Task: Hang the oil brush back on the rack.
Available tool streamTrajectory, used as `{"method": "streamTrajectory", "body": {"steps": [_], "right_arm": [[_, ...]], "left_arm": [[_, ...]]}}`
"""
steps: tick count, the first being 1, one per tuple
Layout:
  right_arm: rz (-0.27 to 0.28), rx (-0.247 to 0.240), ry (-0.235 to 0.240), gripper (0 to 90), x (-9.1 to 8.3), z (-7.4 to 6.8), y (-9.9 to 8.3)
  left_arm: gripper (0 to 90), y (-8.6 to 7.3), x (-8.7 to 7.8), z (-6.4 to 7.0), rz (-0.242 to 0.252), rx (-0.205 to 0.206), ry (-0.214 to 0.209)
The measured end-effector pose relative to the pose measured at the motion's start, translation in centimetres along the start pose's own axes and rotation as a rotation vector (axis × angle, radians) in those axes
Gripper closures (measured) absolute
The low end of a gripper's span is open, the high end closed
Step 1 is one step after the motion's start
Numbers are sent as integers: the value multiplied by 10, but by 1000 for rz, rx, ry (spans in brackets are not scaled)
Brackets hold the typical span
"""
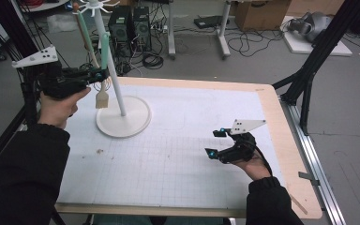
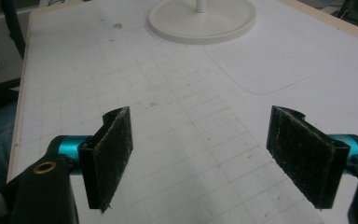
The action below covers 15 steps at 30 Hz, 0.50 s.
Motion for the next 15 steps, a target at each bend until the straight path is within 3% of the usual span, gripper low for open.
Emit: {"method": "streamTrajectory", "body": {"steps": [15], "right_arm": [[-1, 3, 7, 216, 2, 0, -2]], "left_arm": [[847, 12, 1, -12, 53, -26, 19]]}}
Point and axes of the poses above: each handheld gripper's, and its own axes: x roughly forward along the jaws, y roughly out of its top, z roughly to its right, the point moved 2 cm from there along x, roughly forward along the jaws, and after that the axes turned 8 degrees about z, right-handed, at the moved point
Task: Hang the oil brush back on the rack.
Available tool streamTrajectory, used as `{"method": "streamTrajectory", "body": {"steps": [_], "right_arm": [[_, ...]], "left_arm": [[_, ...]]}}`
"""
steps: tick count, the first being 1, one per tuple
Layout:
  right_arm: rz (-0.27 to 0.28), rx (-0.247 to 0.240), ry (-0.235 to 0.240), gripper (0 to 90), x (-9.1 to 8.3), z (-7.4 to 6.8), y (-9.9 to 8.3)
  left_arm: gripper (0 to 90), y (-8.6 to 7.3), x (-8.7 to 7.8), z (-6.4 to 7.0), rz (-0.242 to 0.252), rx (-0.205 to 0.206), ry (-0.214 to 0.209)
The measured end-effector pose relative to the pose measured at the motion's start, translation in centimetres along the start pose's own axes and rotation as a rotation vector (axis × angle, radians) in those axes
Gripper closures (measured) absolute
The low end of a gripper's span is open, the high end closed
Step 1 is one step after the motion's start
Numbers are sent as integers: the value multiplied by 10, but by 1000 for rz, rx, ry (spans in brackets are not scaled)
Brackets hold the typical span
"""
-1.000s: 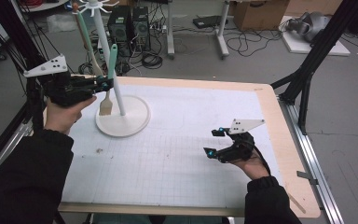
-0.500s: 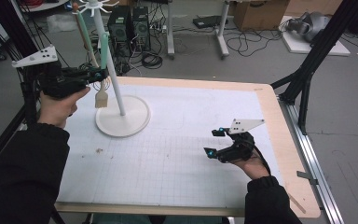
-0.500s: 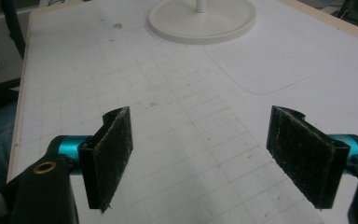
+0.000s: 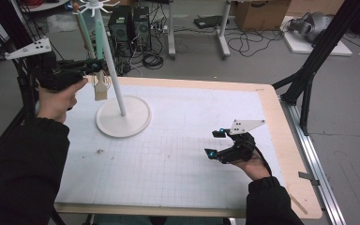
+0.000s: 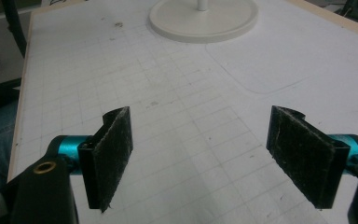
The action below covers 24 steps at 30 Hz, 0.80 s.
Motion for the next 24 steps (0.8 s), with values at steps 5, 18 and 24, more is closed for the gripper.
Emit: {"method": "streamTrajectory", "body": {"steps": [5, 18, 24], "right_arm": [[-5, 5, -2, 216, 1, 0, -1], [-15, 2, 12, 216, 6, -1, -2], [-14, 3, 9, 215, 6, -1, -2]], "left_arm": [[847, 4, 1, -3, 16, -2, 3], [847, 4, 4, -10, 55, -35, 7], [846, 3, 5, -12, 60, -37, 4]]}}
Point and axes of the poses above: each handheld gripper's, and its own axes: x roughly forward along the jaws, y roughly out of its top, z roughly to its right, the point moved 2 cm from there along x, roughly forward along the jaws, and after that the axes turned 8 degrees about z, right-handed, at the moved point
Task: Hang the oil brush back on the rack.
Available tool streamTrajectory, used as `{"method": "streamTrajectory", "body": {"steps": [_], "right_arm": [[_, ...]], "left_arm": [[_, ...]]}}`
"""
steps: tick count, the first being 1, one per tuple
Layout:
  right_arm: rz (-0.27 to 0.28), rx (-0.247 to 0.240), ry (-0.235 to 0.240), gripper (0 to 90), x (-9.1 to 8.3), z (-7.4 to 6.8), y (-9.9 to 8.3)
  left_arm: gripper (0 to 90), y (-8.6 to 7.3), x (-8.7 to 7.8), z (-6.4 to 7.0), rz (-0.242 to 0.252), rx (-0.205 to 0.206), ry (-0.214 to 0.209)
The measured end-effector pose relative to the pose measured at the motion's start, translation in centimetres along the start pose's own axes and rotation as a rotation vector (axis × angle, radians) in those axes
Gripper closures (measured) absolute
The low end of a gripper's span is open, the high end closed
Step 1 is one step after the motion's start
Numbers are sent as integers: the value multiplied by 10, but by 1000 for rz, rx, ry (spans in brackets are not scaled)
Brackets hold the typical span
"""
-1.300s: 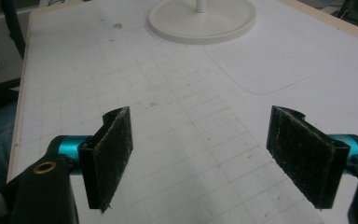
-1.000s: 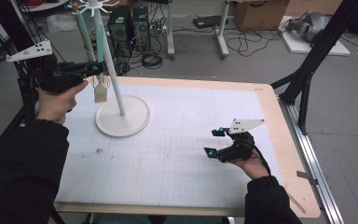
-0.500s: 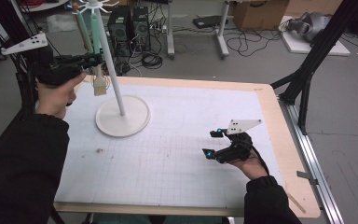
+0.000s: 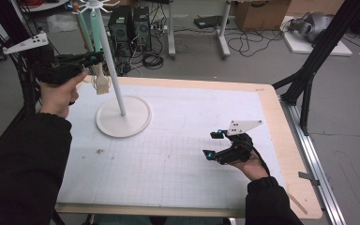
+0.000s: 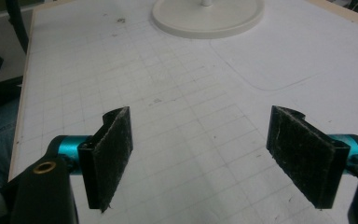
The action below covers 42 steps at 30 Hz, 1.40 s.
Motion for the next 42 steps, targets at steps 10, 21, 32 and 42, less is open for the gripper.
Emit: {"method": "streamTrajectory", "body": {"steps": [10, 21, 32, 42], "right_arm": [[1, 2, 8, 216, 0, -1, 0], [-1, -3, 10, 216, 1, -1, 0], [-1, -3, 10, 216, 1, -1, 0], [7, -1, 2, 216, 0, -2, 1]], "left_arm": [[846, 0, -2, -1, 3, -4, -9], [845, -6, 0, -9, 6, -60, 8], [805, -6, -3, -4, -34, 10, 68], [675, -7, -6, 4, -90, 63, 102]]}}
Point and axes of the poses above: each handheld gripper's, and its own axes: x roughly forward along the jaws, y roughly out of its top, z roughly to its right, the point moved 2 cm from there along x, roughly forward along the jaws, and after that the axes turned 8 degrees about z, right-handed, at the moved point
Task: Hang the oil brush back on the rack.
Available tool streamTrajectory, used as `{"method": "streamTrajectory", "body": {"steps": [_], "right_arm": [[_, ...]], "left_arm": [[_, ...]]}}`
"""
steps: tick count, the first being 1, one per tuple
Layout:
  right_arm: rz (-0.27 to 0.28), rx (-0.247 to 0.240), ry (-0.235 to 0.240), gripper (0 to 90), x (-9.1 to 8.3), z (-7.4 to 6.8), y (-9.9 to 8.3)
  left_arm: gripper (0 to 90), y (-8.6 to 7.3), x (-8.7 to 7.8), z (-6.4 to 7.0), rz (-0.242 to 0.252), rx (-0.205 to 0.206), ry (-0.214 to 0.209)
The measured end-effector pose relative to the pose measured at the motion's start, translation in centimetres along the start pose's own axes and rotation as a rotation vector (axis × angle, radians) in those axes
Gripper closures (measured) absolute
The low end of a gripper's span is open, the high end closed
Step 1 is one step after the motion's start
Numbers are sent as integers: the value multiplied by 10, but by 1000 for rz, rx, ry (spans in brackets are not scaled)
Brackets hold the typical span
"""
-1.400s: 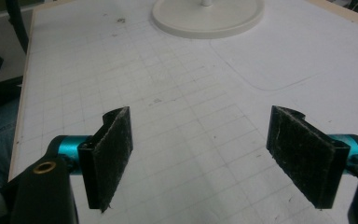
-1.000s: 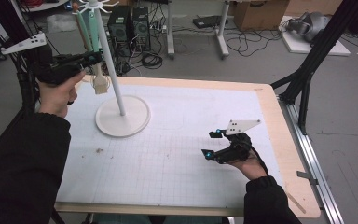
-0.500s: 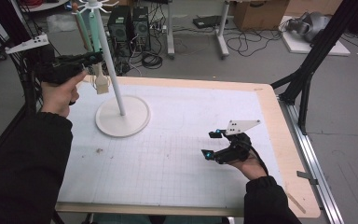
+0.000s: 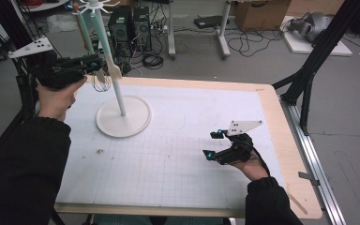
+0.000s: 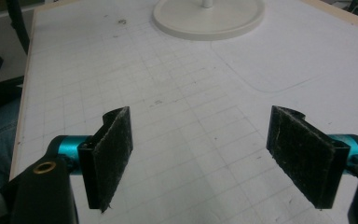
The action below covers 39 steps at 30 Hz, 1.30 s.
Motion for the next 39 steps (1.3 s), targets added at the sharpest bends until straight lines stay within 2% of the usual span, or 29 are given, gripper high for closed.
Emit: {"method": "streamTrajectory", "body": {"steps": [6, 9, 15, 17, 22, 26, 32, 39], "right_arm": [[-7, 12, -14, 214, -2, 1, -1], [-7, 11, -24, 214, -2, 1, -1], [-9, 9, -37, 210, -3, 1, -1], [-8, 9, -45, 208, -3, 1, -1], [-10, 15, -60, 202, -3, 2, -2], [-8, 22, -69, 201, -5, 3, -2], [-7, 22, -74, 200, -6, 3, -3], [-7, 30, -88, 200, -8, 6, -4]], "left_arm": [[615, -6, -5, 3, -37, 13, 15], [584, -11, -8, 4, -71, 18, 27], [522, -20, -15, 7, -94, 22, 36], [500, -26, -18, 9, -123, 30, 40], [459, -28, -22, 11, -135, 29, 43], [414, -31, -24, 13, -148, 7, 24], [339, -38, -28, 16, -169, 13, 28], [243, -45, -28, 23, -197, 15, 4]]}}
Point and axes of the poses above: each handheld gripper's, and its own axes: x roughly forward along the jaws, y roughly out of its top, z roughly to its right, the point moved 2 cm from there along x, roughly forward along the jaws, and after that the axes turned 8 degrees about z, right-handed, at the moved point
